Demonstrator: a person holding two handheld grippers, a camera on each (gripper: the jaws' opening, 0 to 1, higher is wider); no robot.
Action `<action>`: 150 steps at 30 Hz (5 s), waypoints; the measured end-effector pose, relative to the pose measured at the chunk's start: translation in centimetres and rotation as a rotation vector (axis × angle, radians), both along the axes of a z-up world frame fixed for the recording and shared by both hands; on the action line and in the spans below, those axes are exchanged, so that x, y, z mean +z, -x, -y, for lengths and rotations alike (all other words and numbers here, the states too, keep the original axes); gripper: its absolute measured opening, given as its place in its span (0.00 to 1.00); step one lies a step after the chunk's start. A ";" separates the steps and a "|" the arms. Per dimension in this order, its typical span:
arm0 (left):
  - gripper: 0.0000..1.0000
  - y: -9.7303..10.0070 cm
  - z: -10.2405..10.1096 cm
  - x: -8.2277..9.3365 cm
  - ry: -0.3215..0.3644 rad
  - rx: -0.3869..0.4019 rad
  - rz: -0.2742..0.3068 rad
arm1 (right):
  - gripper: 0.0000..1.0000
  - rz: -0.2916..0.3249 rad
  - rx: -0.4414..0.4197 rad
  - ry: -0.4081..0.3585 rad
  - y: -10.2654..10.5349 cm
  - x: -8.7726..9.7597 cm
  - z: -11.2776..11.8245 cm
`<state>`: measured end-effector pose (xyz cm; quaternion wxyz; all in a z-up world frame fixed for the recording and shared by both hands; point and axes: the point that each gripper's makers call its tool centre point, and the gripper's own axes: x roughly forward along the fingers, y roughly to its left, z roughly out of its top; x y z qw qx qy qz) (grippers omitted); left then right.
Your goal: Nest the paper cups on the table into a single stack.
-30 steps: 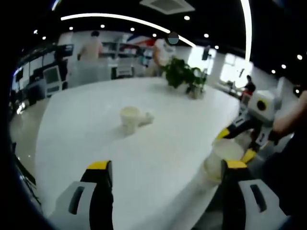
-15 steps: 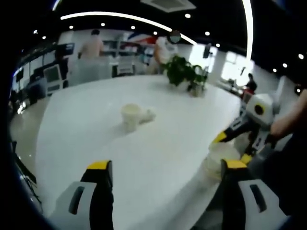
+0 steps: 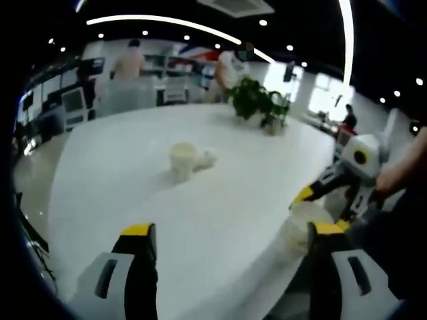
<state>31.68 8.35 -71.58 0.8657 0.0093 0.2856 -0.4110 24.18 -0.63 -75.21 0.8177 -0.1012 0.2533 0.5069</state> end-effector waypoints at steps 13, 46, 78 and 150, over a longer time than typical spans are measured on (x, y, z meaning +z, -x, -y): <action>0.92 0.0 0.0 -0.1 0.007 0.003 -0.004 | 0.57 -0.004 -0.012 0.015 0.1 -0.5 0.2; 0.91 0.0 0.0 0.2 0.011 0.004 -0.007 | 0.67 0.033 -0.241 -0.086 -3.0 2.8 5.6; 0.93 -0.9 0.3 1.3 -0.007 -0.026 0.024 | 0.88 0.124 -0.442 0.000 -7.0 4.5 14.4; 0.61 -17.2 10.1 -2.9 -0.473 -0.507 0.113 | 0.99 0.129 -0.426 -0.010 -9.9 1.1 18.8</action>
